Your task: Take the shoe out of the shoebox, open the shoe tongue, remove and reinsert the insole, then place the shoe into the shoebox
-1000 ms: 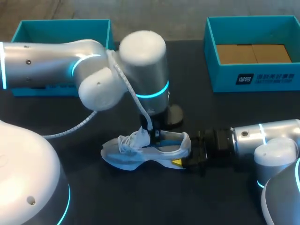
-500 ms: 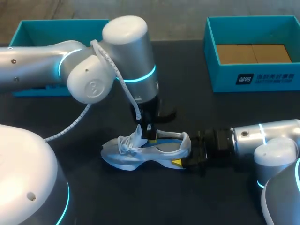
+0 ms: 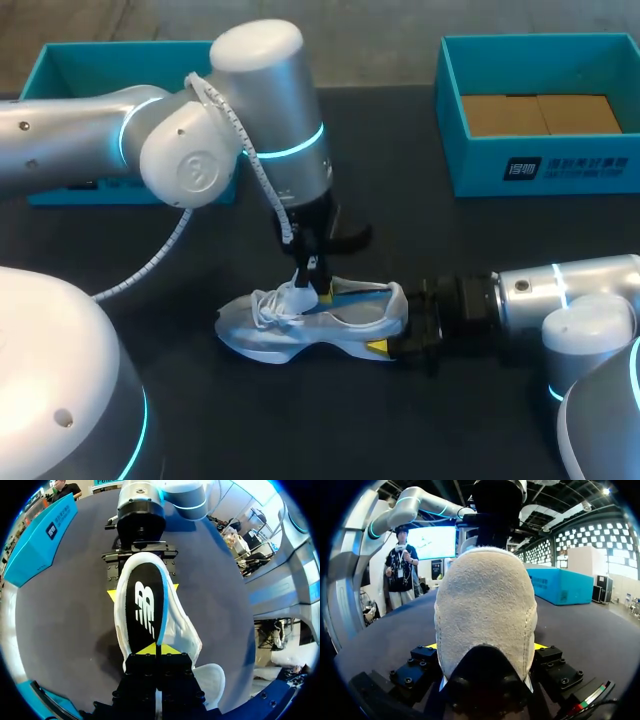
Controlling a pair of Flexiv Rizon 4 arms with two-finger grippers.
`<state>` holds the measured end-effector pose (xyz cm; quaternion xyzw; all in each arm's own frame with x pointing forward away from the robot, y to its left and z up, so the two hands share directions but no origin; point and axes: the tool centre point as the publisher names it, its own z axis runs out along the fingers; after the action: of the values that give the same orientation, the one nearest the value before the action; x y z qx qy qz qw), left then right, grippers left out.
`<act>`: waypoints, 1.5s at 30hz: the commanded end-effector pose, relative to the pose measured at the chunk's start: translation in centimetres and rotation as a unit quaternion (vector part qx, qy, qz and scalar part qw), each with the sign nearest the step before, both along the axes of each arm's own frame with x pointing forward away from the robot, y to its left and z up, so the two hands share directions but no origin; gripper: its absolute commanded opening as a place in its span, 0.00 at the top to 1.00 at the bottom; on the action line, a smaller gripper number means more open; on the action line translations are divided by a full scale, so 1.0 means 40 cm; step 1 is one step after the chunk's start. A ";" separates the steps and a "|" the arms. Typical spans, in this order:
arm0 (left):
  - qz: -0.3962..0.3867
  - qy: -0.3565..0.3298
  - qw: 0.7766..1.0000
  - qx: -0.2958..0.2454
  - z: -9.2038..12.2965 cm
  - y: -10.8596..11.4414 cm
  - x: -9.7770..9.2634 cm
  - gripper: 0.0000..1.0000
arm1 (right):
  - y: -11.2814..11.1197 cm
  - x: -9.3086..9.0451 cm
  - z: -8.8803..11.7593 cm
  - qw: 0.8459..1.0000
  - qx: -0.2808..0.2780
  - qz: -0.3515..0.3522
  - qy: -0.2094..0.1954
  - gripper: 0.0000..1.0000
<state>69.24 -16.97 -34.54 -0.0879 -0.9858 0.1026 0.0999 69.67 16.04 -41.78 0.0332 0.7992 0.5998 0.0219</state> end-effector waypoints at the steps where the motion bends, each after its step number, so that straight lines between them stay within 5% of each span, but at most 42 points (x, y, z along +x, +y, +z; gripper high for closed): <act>1: -0.003 -0.004 1.000 0.003 -0.005 -0.020 -0.002 1.00 | 0.004 -0.004 -0.002 1.000 -0.002 -0.001 0.000 1.00; 2: -0.002 -0.008 1.000 0.003 -0.004 -0.022 -0.003 1.00 | 0.004 -0.004 -0.002 1.000 -0.002 -0.001 0.000 1.00; 3: 0.000 -0.015 1.000 0.003 -0.003 -0.025 -0.005 0.89 | 0.004 -0.004 -0.002 1.000 -0.002 -0.001 0.000 1.00; 6: 0.009 -0.029 1.000 -0.001 0.000 -0.029 -0.011 0.50 | 0.004 -0.004 -0.002 1.000 -0.002 -0.001 0.000 1.00; 7: 0.014 -0.037 0.999 -0.003 0.003 -0.030 -0.013 0.25 | 0.004 -0.004 -0.002 1.000 -0.002 -0.001 0.000 1.00; 8: 0.018 -0.043 0.999 -0.005 0.005 -0.031 -0.014 0.18 | 0.004 -0.004 -0.002 1.000 -0.002 -0.001 0.000 1.00; 14: 0.032 -0.074 0.997 -0.019 0.027 -0.038 -0.026 0.23 | 0.004 -0.004 -0.002 1.000 -0.002 -0.001 0.000 1.00; 26: 0.054 -0.104 0.992 -0.041 0.047 -0.059 -0.026 0.50 | 0.004 -0.004 -0.002 1.000 -0.002 -0.001 0.000 1.00; 45: 0.096 -0.146 0.982 -0.076 0.032 -0.082 -0.059 0.50 | 0.004 -0.004 -0.002 1.000 -0.002 -0.001 0.000 1.00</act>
<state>67.30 -20.64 -33.09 -0.0167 -0.9844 0.1665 -0.0551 69.67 16.04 -41.79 0.0332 0.7992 0.5998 0.0220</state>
